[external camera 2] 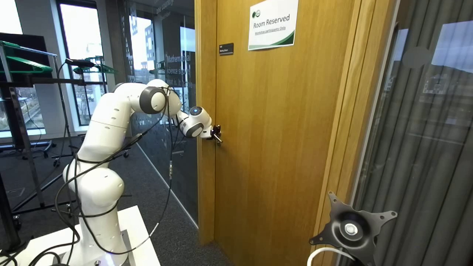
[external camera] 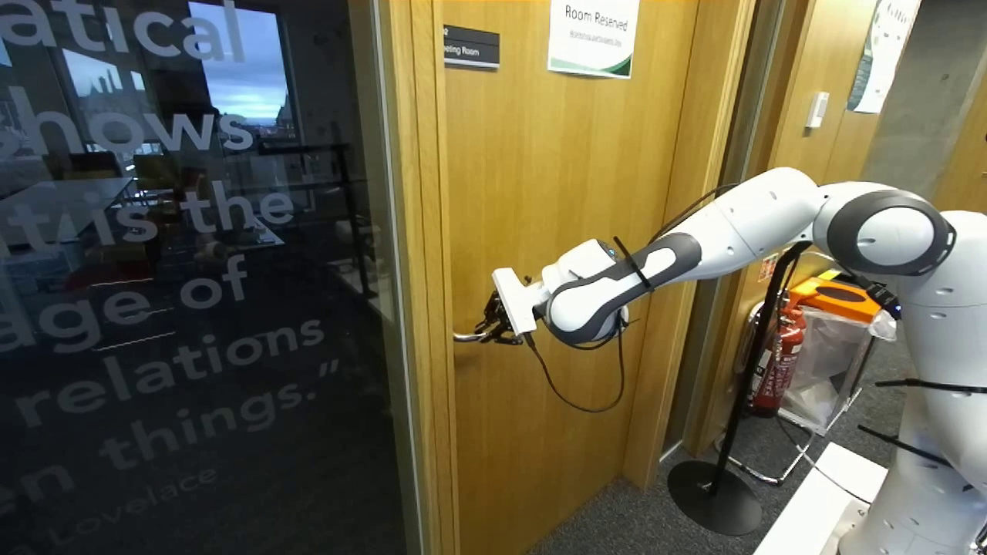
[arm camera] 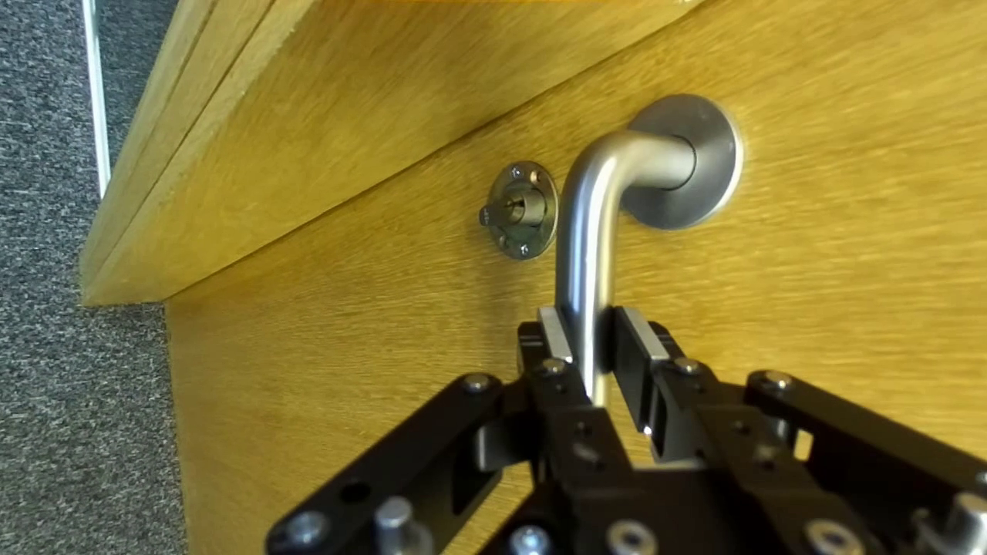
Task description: Open the door
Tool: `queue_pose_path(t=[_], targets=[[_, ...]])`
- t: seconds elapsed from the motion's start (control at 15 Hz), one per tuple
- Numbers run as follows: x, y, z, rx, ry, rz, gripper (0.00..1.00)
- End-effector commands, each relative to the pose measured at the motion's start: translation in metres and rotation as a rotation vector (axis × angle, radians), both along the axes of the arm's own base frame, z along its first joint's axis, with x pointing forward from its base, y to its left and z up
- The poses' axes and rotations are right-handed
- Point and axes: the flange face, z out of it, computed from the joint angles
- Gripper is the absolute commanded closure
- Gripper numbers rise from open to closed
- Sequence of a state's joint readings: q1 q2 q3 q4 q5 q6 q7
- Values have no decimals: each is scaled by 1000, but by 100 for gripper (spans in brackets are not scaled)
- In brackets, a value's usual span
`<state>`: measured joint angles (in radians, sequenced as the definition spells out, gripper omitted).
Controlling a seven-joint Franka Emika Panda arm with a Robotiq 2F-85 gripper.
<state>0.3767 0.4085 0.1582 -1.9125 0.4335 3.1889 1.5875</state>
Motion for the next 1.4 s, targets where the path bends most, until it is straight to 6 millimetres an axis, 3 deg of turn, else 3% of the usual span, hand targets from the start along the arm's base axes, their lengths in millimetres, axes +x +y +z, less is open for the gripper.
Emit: queue_pose_path(t=[0.0,0.47,1.07,1.33], targets=[[-3,40,-55,-18,113,98,95],[-12,55,-48,91,114,98,95],[1,50,-60,113,112,86,95],[8,58,-45,69,80,100,95]])
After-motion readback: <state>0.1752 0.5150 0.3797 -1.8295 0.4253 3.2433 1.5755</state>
